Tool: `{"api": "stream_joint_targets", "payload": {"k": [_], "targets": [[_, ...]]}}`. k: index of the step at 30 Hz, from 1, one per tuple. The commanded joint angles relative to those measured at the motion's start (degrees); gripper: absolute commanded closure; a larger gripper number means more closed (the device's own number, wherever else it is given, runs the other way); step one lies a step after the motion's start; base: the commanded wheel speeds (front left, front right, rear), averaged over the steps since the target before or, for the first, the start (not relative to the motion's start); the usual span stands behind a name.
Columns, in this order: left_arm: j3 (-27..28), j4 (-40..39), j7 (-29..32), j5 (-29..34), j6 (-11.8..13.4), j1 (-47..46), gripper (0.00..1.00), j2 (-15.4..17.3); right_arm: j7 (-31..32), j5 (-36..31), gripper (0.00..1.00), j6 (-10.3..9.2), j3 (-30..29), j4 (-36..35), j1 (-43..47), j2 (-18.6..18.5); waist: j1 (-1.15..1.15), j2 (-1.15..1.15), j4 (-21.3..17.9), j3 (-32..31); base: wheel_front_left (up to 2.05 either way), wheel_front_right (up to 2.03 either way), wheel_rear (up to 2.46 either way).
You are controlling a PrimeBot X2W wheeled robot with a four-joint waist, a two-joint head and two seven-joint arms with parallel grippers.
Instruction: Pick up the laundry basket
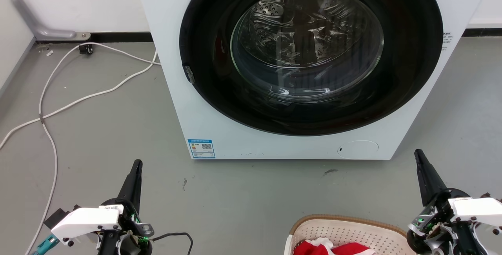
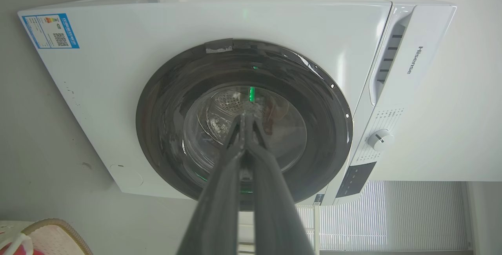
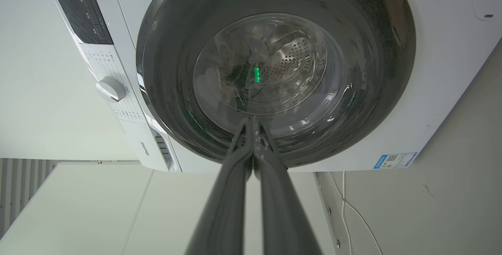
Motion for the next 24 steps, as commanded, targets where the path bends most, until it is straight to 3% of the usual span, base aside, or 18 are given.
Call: {"api": "stream_joint_targets", "payload": {"k": [1, 24], "targets": [[0.22, 0.04, 0.07, 0.14, -0.18, -0.57, 1.00, -0.05, 0.12, -0.19, 1.00, -0.02, -0.07, 0.07, -0.68, 0.28, 0.00, 0.00, 0.00, 0.00, 0.00, 0.00, 0.00], [0.35, 0.04, 0.18, 0.18, -0.18, -0.58, 1.00, -0.11, 0.25, -0.32, 1.00, -0.02, -0.20, 0.08, -0.70, 0.34, 0.00, 0.00, 0.00, 0.00, 0.00, 0.00, 0.00]]}}
